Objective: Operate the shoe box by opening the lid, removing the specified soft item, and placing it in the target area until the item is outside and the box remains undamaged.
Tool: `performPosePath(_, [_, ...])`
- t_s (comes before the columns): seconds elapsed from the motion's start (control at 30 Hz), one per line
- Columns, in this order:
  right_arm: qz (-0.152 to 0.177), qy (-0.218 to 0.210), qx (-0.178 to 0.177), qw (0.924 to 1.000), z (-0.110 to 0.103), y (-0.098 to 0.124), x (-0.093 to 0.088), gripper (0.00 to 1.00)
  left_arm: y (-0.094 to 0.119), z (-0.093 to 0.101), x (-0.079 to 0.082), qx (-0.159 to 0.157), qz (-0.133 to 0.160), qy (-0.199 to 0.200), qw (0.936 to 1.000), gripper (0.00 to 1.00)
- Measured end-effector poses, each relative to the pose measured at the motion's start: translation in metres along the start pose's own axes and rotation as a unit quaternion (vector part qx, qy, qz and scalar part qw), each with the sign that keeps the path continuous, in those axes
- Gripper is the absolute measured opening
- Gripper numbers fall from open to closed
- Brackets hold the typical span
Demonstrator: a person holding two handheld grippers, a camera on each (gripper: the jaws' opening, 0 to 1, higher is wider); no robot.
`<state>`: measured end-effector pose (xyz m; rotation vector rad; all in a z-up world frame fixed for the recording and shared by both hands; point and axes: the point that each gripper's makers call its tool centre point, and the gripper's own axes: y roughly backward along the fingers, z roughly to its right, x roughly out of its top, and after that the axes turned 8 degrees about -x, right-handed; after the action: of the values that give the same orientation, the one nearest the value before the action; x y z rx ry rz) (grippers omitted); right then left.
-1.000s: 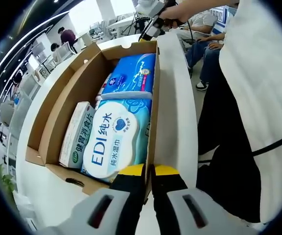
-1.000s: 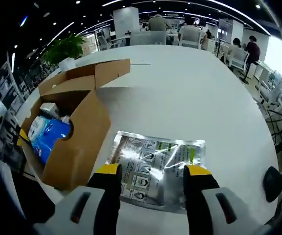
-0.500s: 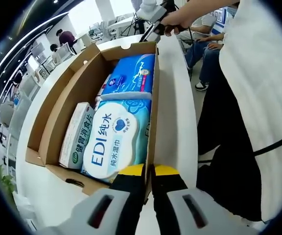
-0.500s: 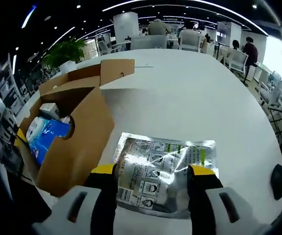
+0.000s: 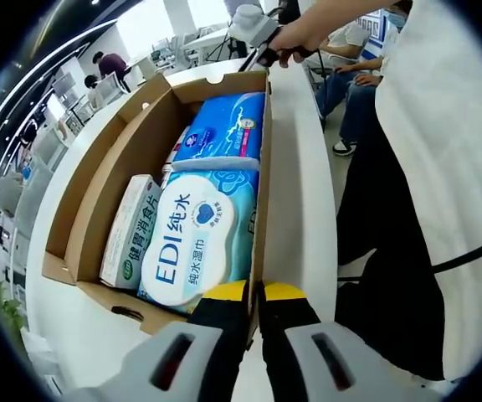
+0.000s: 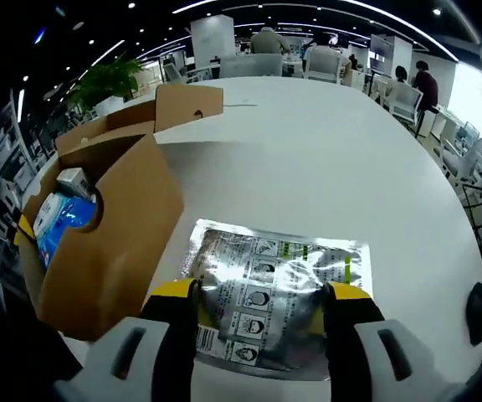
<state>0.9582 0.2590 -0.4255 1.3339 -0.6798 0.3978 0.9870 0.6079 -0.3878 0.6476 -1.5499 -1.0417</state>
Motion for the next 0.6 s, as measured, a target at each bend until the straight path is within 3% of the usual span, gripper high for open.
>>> performPosePath(0.17, [0.018, 0.002, 0.003, 0.9998, 0.0008, -0.0014, -0.0022, 0.61, -0.0003, -0.0001, -0.0004, -0.003, -0.001, 0.000, 1.0000, 0.04])
performPosePath(0.6, [0.016, -0.003, -0.007, 0.9998, -0.0042, -0.0041, -0.0056, 0.57, -0.0003, 0.0000, 0.0001, 0.001, 0.001, 0.001, 1.0000, 0.04])
